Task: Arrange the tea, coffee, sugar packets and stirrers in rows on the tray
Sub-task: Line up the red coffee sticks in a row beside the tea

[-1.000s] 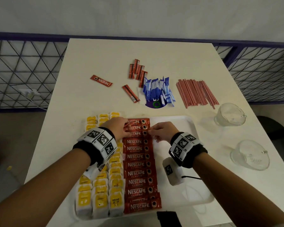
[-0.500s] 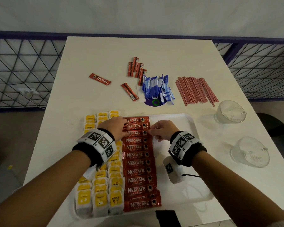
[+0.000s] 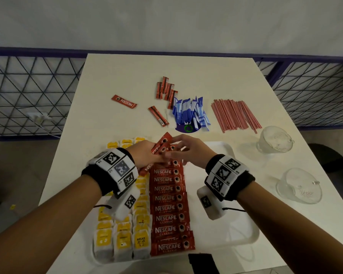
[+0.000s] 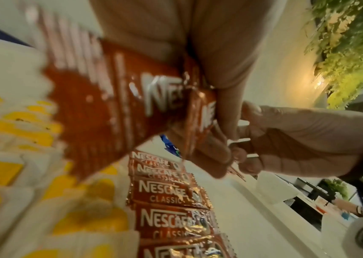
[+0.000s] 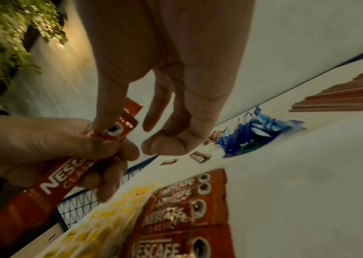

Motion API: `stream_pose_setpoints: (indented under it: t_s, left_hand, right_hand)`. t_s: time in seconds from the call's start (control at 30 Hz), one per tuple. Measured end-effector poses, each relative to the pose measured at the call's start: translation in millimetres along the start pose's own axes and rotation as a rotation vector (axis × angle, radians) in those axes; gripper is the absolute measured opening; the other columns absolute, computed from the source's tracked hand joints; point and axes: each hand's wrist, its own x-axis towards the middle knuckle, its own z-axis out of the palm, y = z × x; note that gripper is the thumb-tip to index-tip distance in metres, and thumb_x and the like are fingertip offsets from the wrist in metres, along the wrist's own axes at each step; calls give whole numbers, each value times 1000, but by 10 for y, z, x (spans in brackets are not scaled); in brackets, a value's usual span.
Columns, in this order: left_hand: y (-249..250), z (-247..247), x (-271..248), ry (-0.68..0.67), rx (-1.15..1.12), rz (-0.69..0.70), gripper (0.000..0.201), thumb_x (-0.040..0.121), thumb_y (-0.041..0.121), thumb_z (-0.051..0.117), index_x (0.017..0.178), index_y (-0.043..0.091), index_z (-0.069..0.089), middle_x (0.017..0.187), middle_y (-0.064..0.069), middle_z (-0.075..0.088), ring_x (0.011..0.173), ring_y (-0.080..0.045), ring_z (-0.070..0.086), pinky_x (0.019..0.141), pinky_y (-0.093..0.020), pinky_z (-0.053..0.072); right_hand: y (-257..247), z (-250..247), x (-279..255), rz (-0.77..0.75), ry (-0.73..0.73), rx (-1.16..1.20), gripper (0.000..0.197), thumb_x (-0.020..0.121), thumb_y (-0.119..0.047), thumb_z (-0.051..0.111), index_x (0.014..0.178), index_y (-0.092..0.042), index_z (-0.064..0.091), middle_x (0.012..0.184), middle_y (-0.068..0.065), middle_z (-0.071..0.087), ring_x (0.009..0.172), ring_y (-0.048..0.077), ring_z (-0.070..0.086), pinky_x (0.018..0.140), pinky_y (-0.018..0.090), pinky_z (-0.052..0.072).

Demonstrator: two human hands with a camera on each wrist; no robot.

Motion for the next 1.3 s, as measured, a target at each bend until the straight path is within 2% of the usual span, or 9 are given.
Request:
stream_pose_setpoints:
  t_s: [0.1,0.2,0.33,0.47,0.67,0.77,0.9,1.07,1.3]
  left_hand:
    - [61,27,-59,-65,-192,-11,10,86,22,63,83,13,64,69,4,68,64,-9,66,60,-13,51]
    - [51,44,-134,-101,-354,-42,8,86,20,64,85,13,63,65,0,70,54,-15,66,48,-22,52]
    - [-28,-6,-208,-37,-315,-45,15,87,28,61,82,15,59,60,5,67,40,-6,56,38,-16,44]
    - [-124,-52,-236,34,-384,-86,26,89,35,54,78,12,61,34,6,44,27,-4,32,34,-16,28]
    - [-117,-23,-210,-9,-323,-82,17,94,27,50,83,16,55,31,9,49,24,-2,31,34,-14,25]
    - [-193,-6,-127,63,-209,-116,11,86,39,59,84,28,58,46,8,54,38,-10,42,40,-19,31]
    - [-278,-7,-44,196,-5,-74,7,83,30,66,87,25,64,92,6,63,88,-12,58,64,-15,39]
    - [-332,86,-19,139,214,-35,6,84,21,66,90,20,66,94,8,63,88,-6,55,76,-18,39]
    - [-323,193,44,104,511,-8,16,87,34,62,98,22,62,99,8,54,94,-10,55,75,-23,43]
  right_hand:
    - [-79,49,-5,-36,2,-15,13,81,-22,69,83,-17,57,75,-4,58,61,7,52,61,20,45]
    - [-78,68,2,-6,-3,-2,17,82,-22,68,72,-19,55,69,-2,57,58,10,53,61,21,46]
    - [-17,2,-21,75,-15,81,15,87,-20,62,76,-13,53,66,-1,57,55,10,52,56,19,46]
    - [67,-65,-53,110,-28,133,13,90,-14,57,78,-11,56,68,2,56,59,12,50,53,18,45]
    - [202,-96,-63,49,13,14,16,87,-13,61,102,-8,67,70,-5,60,54,-1,54,57,11,48]
    - [264,-98,-61,71,18,39,20,86,-8,62,105,-1,66,74,-1,62,61,5,56,58,9,49]
    - [357,-112,-21,169,-20,44,21,85,-5,62,104,4,65,71,5,62,57,8,56,59,12,51]
    - [438,-47,-6,251,-47,74,16,81,-1,66,97,2,64,70,10,63,55,12,59,60,18,55]
    - [489,2,23,277,-23,24,10,78,-6,71,82,-10,63,67,7,64,58,15,59,66,23,55]
